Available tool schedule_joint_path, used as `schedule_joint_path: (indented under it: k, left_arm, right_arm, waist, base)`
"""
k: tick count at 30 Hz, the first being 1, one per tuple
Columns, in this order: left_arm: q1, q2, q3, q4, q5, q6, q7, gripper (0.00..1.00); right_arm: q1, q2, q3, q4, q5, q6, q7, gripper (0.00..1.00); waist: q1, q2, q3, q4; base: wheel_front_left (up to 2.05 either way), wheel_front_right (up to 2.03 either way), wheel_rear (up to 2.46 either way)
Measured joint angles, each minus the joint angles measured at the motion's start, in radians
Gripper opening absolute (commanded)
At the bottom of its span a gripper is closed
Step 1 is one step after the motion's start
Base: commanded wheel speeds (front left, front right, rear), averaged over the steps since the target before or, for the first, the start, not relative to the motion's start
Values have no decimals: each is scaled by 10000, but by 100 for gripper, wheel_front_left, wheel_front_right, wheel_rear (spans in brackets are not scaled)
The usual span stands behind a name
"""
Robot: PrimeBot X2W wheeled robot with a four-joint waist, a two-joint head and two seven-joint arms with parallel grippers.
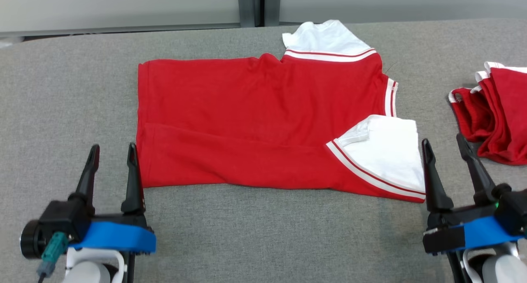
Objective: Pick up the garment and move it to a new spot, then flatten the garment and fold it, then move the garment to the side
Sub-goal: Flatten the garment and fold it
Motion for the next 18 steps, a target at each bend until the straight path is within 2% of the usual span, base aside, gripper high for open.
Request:
schedule_joint_path:
  k: [3, 11, 18]
  left_arm:
    - [428, -40, 27, -86, 79, 148, -105, 100]
    - [665, -73, 79, -127, 150, 173, -167, 100]
    - [375, -48, -132, 326, -46, -199, 207, 100]
  right_arm:
    - [529, 174, -54, -487, -73, 0, 198, 100]
    - [896, 322, -167, -953, -81, 0, 537, 100]
    - [891, 374, -150, -681, -88, 0, 853, 100]
  waist:
    - [-1, -2, -115, -25]
    - [0, -1, -210, -26]
    - [1, -1, 30, -62]
  base:
    - [0, 0, 0]
    - [0, 0, 0]
    - [0, 0, 0]
